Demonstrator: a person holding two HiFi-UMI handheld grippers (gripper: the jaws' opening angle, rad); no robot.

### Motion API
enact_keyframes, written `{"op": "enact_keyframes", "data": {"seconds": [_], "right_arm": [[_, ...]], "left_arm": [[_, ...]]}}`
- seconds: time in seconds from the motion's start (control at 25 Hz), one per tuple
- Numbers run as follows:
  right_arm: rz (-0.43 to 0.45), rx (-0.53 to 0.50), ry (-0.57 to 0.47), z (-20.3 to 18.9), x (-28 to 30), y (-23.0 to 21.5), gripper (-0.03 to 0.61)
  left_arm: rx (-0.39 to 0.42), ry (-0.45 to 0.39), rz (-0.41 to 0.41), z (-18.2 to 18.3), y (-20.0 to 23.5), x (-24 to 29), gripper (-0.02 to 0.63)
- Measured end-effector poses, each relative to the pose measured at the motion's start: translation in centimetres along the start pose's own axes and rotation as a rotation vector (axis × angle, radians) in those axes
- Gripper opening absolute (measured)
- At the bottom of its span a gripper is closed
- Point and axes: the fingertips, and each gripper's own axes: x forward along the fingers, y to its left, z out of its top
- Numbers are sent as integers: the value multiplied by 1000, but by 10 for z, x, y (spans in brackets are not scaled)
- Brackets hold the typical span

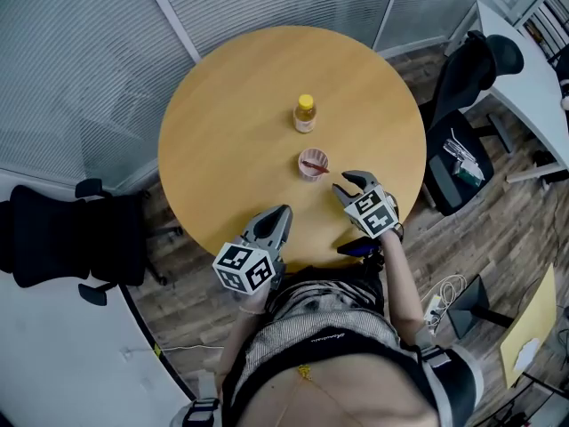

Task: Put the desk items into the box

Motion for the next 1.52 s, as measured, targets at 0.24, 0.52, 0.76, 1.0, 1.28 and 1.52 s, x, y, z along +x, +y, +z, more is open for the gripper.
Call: {"op": "enact_keyframes", "data": {"seconds": [0.24,0.52,0.76,1.0,1.28,1.52], "right_arm": [[-30,15,-38,4,-19,17,129],[-30,-12,-102,11,-38,49,45],[-30,-23,-190,29,-54,79,22],[-39,-25,-323,52,-74,101,21],[-46,-14,-481,86,-102,115,21],[-88,-134,-595,127,-135,121,21]], "left_arm": [[14,21,-37,-3,-4,-1,2],[47,42,-82,-8,-13,-2,2],[70,47,-120,-9,-21,-8,2],[97,35,-172,-6,-34,-11,2],[158,-17,-213,19,-56,-18,2],[264,-98,-226,57,-76,-36,2]]}}
